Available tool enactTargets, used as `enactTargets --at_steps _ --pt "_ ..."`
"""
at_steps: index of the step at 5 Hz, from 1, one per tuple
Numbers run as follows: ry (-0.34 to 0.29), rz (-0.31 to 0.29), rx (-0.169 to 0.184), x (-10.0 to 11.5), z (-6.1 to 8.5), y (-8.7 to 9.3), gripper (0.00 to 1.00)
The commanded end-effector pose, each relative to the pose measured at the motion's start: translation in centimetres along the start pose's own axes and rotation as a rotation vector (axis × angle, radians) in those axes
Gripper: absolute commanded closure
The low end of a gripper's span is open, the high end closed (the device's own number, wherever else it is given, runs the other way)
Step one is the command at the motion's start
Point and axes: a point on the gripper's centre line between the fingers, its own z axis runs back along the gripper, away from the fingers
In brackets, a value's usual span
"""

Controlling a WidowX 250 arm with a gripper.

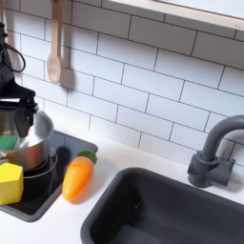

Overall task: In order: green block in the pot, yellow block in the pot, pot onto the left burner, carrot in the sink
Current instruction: 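Put the yellow block in the pot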

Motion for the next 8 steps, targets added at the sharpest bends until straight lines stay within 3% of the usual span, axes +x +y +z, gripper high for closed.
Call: enactTargets --at_steps 1,3,4,6,7,8 --pt "0.001 -0.004 0.005 -1.6 0.5 -0.7 0.0" --pt "0.054 -0.013 -0.005 -3.5 -1.2 -2.3 0.0" --pt "0.067 -0.008 0.005 -4.0 -1.9 -2.0 0.0" --pt "0.096 -0.011 0.033 -5.1 -2.1 -1.8 0.0" --pt "0.087 -0.002 0.042 -5.4 -1.3 -1.6 0.0" --pt "0.118 -0.006 0.037 -5.7 -2.0 -1.7 0.0"
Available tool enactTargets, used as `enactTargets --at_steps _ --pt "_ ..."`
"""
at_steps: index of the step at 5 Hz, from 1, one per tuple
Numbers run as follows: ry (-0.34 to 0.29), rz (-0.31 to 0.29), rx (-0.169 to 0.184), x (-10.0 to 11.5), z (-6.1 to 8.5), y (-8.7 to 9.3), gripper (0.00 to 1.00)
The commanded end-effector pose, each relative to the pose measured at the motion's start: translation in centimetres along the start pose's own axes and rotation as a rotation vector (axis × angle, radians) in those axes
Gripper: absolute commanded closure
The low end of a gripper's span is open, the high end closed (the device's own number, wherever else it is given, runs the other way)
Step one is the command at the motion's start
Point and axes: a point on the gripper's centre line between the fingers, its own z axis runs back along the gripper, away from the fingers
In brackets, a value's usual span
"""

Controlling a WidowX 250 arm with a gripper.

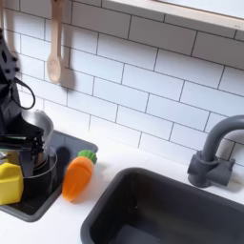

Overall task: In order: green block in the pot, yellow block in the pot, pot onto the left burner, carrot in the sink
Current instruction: 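Put the yellow block in the pot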

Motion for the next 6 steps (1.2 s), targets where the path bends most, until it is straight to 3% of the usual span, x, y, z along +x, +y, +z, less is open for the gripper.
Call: enactTargets --at_steps 1,2,4,6 --pt "0.032 0.021 0.026 -0.1 -0.6 0.7 0.0" --pt "0.025 0.023 0.048 0.0 -0.6 0.8 0.0" --pt "0.051 0.021 0.065 0.1 -2.1 1.3 0.0" --pt "0.063 0.022 0.068 0.3 -2.7 1.3 0.0"
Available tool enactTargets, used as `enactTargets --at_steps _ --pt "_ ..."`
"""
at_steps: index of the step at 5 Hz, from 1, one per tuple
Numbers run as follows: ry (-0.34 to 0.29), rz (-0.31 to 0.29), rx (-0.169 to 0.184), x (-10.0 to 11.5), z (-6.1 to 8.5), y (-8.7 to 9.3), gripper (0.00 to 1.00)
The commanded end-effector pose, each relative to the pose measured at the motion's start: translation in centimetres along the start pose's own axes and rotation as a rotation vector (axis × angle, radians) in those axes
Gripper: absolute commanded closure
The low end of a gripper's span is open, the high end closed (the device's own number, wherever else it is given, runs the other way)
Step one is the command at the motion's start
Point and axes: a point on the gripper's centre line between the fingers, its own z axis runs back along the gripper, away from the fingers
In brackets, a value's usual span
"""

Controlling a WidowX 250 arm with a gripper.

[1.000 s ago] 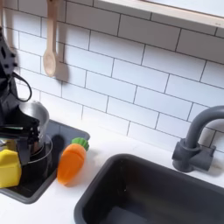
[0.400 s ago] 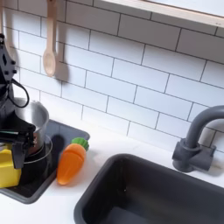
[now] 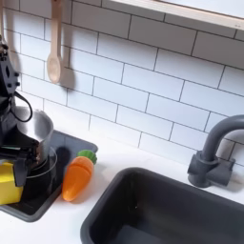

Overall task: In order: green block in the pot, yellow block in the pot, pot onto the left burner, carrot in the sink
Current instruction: 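Put the yellow block in the pot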

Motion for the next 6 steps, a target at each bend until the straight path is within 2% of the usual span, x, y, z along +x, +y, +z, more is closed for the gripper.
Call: enactTargets --at_steps 1,2,4,6 --pt "-0.007 -0.003 0.005 0.1 -0.4 0.1 0.0" --pt "0.002 0.0 0.008 0.0 -1.0 0.4 0.0" --pt "-0.01 -0.008 0.005 0.2 -1.4 -0.1 0.0" --pt "0.012 -0.007 0.0 0.3 -2.9 0.2 0.0"
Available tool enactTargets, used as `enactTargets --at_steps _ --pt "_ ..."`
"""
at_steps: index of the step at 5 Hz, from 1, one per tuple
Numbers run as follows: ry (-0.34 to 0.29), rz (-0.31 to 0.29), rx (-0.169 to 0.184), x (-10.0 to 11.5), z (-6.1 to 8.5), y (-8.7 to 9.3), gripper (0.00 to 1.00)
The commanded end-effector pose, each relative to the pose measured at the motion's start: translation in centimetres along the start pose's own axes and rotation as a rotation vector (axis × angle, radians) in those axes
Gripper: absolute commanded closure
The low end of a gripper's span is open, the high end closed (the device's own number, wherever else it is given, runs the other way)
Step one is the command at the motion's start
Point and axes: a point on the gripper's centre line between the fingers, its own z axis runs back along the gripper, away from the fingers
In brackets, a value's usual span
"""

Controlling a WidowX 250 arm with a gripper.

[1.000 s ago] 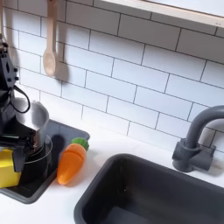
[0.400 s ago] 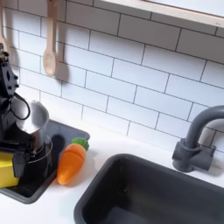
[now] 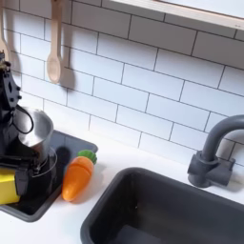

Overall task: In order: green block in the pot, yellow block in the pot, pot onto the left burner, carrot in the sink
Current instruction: 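Put the yellow block in the pot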

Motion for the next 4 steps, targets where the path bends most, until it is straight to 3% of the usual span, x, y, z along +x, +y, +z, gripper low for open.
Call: enactTargets --at_steps 1,2,3,4 --pt "0.008 -0.025 -0.007 -0.04 -1.05 -0.59 0.0" --pt "0.009 -0.016 -0.004 -0.05 -1.47 -0.2 0.0" --pt "-0.016 -0.021 -0.015 0.24 -1.34 -0.32 0.06" --pt "-0.033 -0.031 -0.021 0.4 -0.97 -0.69 1.0"
